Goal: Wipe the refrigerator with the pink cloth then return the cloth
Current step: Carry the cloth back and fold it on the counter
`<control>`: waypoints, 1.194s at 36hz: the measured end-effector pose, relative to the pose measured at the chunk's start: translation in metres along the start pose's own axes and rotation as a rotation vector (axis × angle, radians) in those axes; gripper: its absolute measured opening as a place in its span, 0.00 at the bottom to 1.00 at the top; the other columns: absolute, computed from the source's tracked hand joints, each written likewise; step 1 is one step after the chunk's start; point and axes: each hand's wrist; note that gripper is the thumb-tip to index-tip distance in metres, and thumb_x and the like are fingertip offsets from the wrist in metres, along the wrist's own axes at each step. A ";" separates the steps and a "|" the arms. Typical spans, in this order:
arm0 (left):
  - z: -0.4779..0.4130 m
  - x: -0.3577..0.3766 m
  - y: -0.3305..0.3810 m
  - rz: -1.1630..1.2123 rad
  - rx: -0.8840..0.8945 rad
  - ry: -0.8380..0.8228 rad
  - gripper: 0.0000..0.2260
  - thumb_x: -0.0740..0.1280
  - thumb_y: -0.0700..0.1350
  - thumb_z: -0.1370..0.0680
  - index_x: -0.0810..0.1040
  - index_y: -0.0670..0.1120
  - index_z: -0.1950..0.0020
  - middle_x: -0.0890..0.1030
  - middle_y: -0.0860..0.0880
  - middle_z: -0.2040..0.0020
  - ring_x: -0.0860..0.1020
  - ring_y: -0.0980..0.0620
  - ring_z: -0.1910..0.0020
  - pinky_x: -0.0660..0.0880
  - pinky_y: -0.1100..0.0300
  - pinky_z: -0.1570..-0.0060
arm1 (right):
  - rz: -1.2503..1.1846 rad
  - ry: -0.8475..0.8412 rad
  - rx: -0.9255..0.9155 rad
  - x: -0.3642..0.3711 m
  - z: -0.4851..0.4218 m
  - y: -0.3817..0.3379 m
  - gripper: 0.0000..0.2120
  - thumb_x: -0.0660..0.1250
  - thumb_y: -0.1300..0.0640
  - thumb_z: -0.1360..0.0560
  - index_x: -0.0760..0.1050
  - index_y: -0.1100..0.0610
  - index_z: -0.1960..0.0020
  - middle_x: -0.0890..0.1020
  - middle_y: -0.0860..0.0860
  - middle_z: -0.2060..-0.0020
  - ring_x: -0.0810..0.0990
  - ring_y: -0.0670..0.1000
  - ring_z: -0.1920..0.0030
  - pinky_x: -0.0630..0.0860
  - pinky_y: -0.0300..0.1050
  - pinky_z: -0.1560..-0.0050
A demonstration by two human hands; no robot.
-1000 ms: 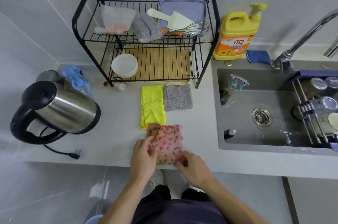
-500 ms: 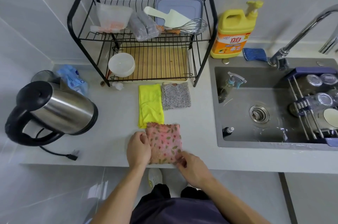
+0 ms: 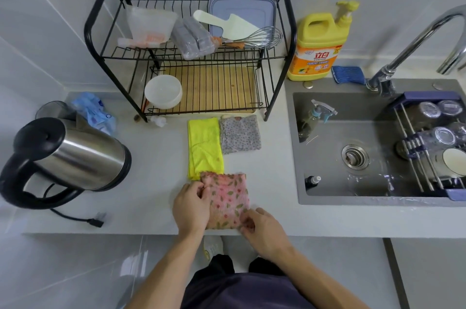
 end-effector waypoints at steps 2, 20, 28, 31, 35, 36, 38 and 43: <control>0.003 -0.002 0.004 0.016 0.002 0.038 0.03 0.74 0.45 0.21 0.85 0.47 0.51 0.82 0.49 0.55 0.81 0.46 0.57 0.68 0.57 0.61 | -0.001 -0.011 -0.003 0.000 -0.002 0.001 0.12 0.69 0.49 0.18 0.80 0.54 0.38 0.74 0.47 0.50 0.76 0.48 0.52 0.75 0.40 0.48; 0.003 0.001 -0.011 0.052 -0.134 -0.160 0.10 0.71 0.51 0.19 0.81 0.46 0.43 0.81 0.49 0.47 0.81 0.45 0.48 0.76 0.52 0.48 | -0.199 0.201 0.136 -0.009 -0.021 -0.007 0.12 0.67 0.48 0.17 0.76 0.51 0.36 0.79 0.47 0.47 0.80 0.48 0.53 0.75 0.42 0.53; -0.010 -0.005 -0.003 0.149 -0.197 -0.263 0.05 0.75 0.44 0.23 0.81 0.48 0.55 0.83 0.53 0.55 0.81 0.50 0.53 0.70 0.59 0.54 | -0.281 0.206 0.219 -0.023 -0.062 -0.024 0.21 0.68 0.48 0.17 0.72 0.55 0.28 0.82 0.53 0.44 0.82 0.55 0.45 0.79 0.50 0.43; -0.009 -0.006 0.001 0.200 -0.180 -0.254 0.07 0.74 0.48 0.22 0.78 0.50 0.56 0.82 0.55 0.55 0.79 0.54 0.55 0.69 0.58 0.55 | -0.371 0.193 0.289 -0.024 -0.068 -0.028 0.16 0.69 0.52 0.18 0.73 0.54 0.32 0.81 0.48 0.53 0.83 0.55 0.48 0.81 0.51 0.46; -0.007 -0.006 0.007 0.250 -0.246 -0.300 0.07 0.73 0.49 0.21 0.76 0.50 0.52 0.78 0.60 0.56 0.77 0.54 0.54 0.68 0.59 0.55 | -0.467 0.199 0.360 -0.026 -0.072 -0.027 0.11 0.70 0.58 0.20 0.77 0.54 0.39 0.80 0.46 0.57 0.81 0.52 0.54 0.77 0.41 0.58; -0.007 -0.006 0.008 0.257 -0.264 -0.306 0.07 0.74 0.48 0.21 0.76 0.49 0.51 0.78 0.60 0.56 0.78 0.53 0.53 0.68 0.59 0.54 | -0.508 0.210 0.372 -0.027 -0.071 -0.027 0.08 0.71 0.58 0.21 0.78 0.55 0.42 0.80 0.47 0.58 0.80 0.51 0.56 0.74 0.37 0.61; -0.008 -0.005 0.010 0.277 -0.294 -0.321 0.09 0.74 0.49 0.22 0.76 0.48 0.47 0.79 0.57 0.54 0.78 0.51 0.51 0.69 0.59 0.52 | -0.577 0.240 0.375 -0.028 -0.068 -0.025 0.04 0.72 0.59 0.22 0.80 0.56 0.48 0.81 0.48 0.58 0.79 0.49 0.58 0.73 0.34 0.62; -0.012 -0.001 0.014 0.350 -0.355 -0.393 0.15 0.78 0.49 0.25 0.80 0.47 0.42 0.84 0.52 0.48 0.82 0.49 0.49 0.76 0.55 0.50 | -0.768 0.195 0.402 -0.032 -0.061 -0.018 0.07 0.73 0.66 0.27 0.80 0.55 0.56 0.84 0.50 0.58 0.81 0.50 0.56 0.76 0.42 0.55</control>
Point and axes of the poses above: each hand's wrist, its own z-axis away from the middle knuckle, its own x-axis out of the palm, y = z × x
